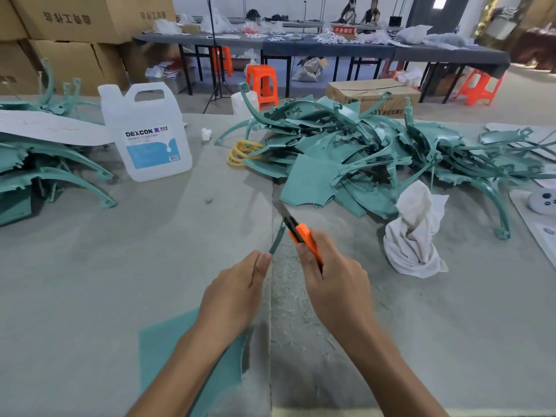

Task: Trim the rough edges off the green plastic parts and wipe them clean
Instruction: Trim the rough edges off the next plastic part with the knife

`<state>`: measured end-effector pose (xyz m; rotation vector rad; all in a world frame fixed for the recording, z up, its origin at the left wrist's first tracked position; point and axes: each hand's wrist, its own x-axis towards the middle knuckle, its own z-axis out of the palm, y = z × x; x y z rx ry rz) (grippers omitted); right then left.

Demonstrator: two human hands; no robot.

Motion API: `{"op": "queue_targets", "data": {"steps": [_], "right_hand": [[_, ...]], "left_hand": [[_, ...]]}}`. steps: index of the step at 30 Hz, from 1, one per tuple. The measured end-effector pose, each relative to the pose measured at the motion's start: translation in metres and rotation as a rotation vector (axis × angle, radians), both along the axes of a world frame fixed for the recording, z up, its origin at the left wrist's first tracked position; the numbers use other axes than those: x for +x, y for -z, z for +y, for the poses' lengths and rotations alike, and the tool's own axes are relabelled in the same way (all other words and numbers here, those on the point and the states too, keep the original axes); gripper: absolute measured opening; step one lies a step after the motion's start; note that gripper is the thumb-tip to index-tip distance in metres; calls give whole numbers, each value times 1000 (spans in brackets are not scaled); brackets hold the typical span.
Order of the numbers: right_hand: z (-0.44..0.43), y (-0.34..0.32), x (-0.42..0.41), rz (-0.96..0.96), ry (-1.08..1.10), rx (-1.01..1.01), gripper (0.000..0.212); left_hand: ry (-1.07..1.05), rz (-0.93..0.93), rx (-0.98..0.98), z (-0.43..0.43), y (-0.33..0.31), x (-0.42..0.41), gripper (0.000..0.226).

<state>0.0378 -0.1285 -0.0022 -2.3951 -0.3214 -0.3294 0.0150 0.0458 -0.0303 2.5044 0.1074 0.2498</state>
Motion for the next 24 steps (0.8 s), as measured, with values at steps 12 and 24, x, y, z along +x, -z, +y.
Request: {"op": "queue_targets", "data": {"steps": [12, 24], "right_hand": [[-13, -3, 3, -56, 15, -47, 30], [-16, -5, 0, -241, -120, -342, 48]], "left_hand": [[-51, 22, 30, 7, 3, -4, 48], [-24, 62, -51, 6, 7, -4, 44]]}}
